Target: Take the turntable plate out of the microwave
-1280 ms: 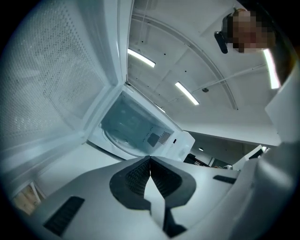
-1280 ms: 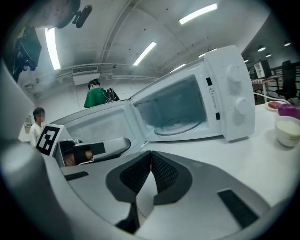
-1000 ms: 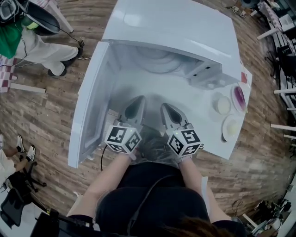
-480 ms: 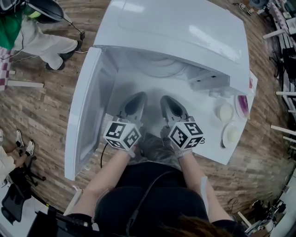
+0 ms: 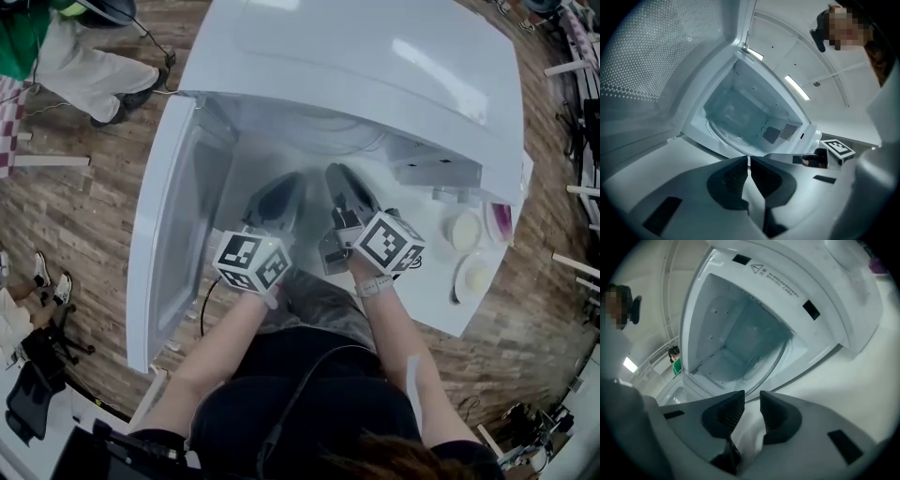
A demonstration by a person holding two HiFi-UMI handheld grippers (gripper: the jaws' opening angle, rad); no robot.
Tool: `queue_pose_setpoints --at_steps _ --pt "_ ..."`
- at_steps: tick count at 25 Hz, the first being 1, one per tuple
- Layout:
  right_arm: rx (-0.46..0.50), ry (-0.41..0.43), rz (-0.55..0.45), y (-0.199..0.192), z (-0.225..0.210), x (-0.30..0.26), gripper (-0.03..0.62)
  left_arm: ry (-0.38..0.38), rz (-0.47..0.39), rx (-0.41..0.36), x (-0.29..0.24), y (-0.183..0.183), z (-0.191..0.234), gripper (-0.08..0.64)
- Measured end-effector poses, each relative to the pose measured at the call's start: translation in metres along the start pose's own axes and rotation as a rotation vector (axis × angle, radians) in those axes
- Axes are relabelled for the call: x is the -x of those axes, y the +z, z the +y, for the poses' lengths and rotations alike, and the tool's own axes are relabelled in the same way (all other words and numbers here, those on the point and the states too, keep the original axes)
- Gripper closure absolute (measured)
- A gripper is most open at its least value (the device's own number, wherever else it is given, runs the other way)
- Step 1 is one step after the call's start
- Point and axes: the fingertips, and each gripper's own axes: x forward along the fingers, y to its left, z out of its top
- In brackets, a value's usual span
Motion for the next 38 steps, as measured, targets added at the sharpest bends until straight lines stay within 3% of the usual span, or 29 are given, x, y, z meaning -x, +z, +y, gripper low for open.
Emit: queue_pose_setpoints --at_steps 6,10,13,16,19,28,38 --pt "-0.245 0.052 -0.055 0.015 -0.003 -0.016 0.483 -0.006 0.014 -0.064 -0.004 0.004 -0.001 0.548" --pt "-0.353 0.042 -0.073 0.020 -0.009 -0.023 0.485 -0.031 0.041 0.062 -0.009 0.005 -0.003 0.548" --pt "-0.363 0.037 -0.079 0.019 -0.011 -0.024 0.508 -0.039 0.054 0.148 -0.016 0.008 -0.004 0.542" --pt "-0.379 0.042 -0.089 0.019 -0.014 -0.023 0.517 -0.060 0.112 0.192 -0.027 0.002 -0.010 0.464" --pt "-0.412 0.064 -0.106 0.019 -0.013 -0.021 0.525 -0.068 0.156 0.277 -0.033 -0.006 -0.015 0.445" --pt "-0.486 0.094 -0.094 0.012 -0.014 -0.008 0.535 -0.047 0.114 0.490 -0.037 -0.005 -0.007 0.433" --pt "-0.509 0.132 -0.067 0.000 -0.009 0.005 0.538 -0.028 0.077 0.575 -0.041 -0.007 0.007 0.433"
